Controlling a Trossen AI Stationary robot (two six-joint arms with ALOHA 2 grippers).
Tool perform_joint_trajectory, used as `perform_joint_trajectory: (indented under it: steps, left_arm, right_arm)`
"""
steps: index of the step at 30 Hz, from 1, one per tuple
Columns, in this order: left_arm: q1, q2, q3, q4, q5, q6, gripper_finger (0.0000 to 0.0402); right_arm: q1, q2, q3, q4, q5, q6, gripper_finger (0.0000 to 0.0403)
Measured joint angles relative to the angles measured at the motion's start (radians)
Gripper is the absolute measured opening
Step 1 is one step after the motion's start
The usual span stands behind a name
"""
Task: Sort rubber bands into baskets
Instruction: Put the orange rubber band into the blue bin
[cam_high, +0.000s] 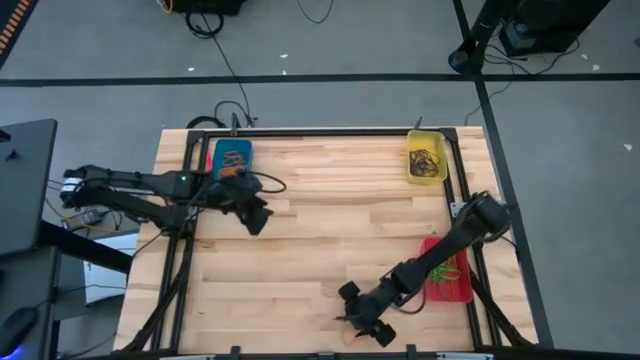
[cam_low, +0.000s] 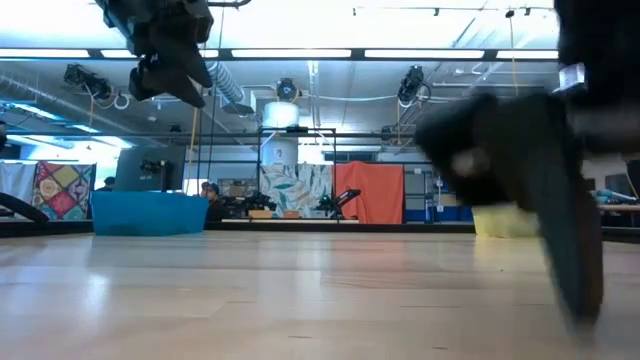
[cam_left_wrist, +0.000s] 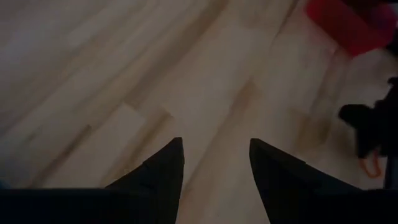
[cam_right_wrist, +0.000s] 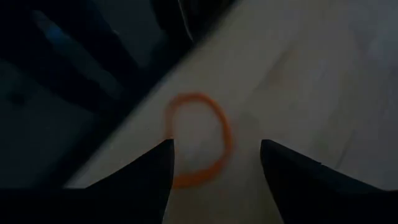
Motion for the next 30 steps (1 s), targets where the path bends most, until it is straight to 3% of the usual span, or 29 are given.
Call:
perform_joint_trajectory:
  steps: [6, 9, 12, 17, 19, 23, 30]
  left_arm:
    - [-0.076, 0.047, 0.0, 0.027, 0.0, -0.151, 0.0186]
    - [-0.118, 0.069, 0.0, 0.027, -0.002, -0.184, 0.0186]
    - [-0.162, 0.091, 0.0, 0.03, -0.007, -0.207, 0.0186]
    - [-0.253, 0.129, 0.0, 0.122, -0.02, -0.234, 0.0186]
    - [-0.287, 0.15, 0.0, 0.203, -0.02, -0.234, 0.0186]
    - [-0.355, 0.195, 0.0, 0.348, -0.022, -0.234, 0.0186]
    - [-0.442, 0.316, 0.0, 0.695, -0.035, -0.228, 0.0186]
  right_arm:
    - [0.016, 0.076, 0.056, -0.003, -0.028, 0.013, 0.0241]
    - [0.019, 0.075, 0.06, -0.029, -0.026, -0.017, 0.0215]
    - [0.02, 0.072, 0.062, -0.076, -0.006, -0.059, 0.0162]
    - [0.008, 0.07, 0.063, -0.124, 0.019, -0.05, 0.004]
    - [0.008, 0.067, 0.063, -0.133, 0.072, -0.009, 0.0013]
    - [0.009, 0.051, 0.058, -0.134, 0.174, 0.043, 0.0009]
    - [-0.013, -0.034, 0.066, -0.112, 0.52, -0.023, 0.0005]
